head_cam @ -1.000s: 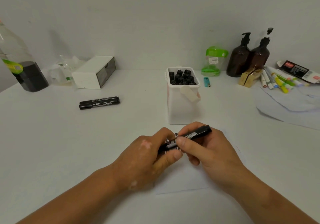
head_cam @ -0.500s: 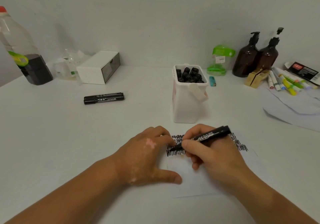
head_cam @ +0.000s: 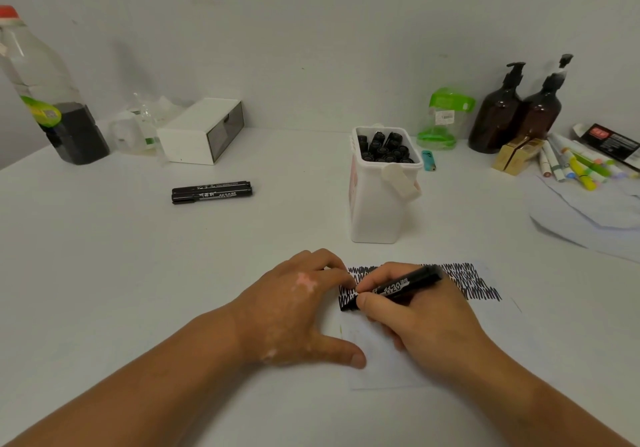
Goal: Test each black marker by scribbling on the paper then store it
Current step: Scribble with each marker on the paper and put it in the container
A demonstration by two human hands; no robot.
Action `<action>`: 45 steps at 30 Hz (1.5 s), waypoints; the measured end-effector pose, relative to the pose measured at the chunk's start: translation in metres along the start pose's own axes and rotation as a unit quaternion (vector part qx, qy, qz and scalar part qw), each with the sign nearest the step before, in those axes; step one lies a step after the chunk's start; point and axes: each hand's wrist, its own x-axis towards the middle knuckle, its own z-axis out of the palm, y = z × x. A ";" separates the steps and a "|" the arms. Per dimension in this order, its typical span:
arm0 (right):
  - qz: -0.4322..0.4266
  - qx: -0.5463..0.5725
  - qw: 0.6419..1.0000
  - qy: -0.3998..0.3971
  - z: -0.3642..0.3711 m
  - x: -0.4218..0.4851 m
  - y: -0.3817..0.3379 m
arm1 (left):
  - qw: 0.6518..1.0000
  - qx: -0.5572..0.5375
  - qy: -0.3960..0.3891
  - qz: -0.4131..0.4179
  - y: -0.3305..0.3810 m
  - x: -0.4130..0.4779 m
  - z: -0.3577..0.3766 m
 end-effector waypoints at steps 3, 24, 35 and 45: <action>0.001 -0.010 1.000 -0.013 0.000 0.001 -0.001 | 1.000 -0.004 -0.002 0.000 0.000 0.000 0.000; 0.006 -0.033 0.999 -0.009 -0.002 0.003 0.004 | 1.000 -0.013 -0.005 -0.012 0.001 0.000 -0.001; 0.006 -0.031 0.999 -0.004 -0.002 0.004 0.006 | 1.000 -0.013 -0.010 -0.020 0.003 0.000 -0.003; 0.058 0.262 0.960 0.085 -0.027 0.009 0.002 | 0.983 -0.153 0.076 -0.066 0.003 -0.003 -0.012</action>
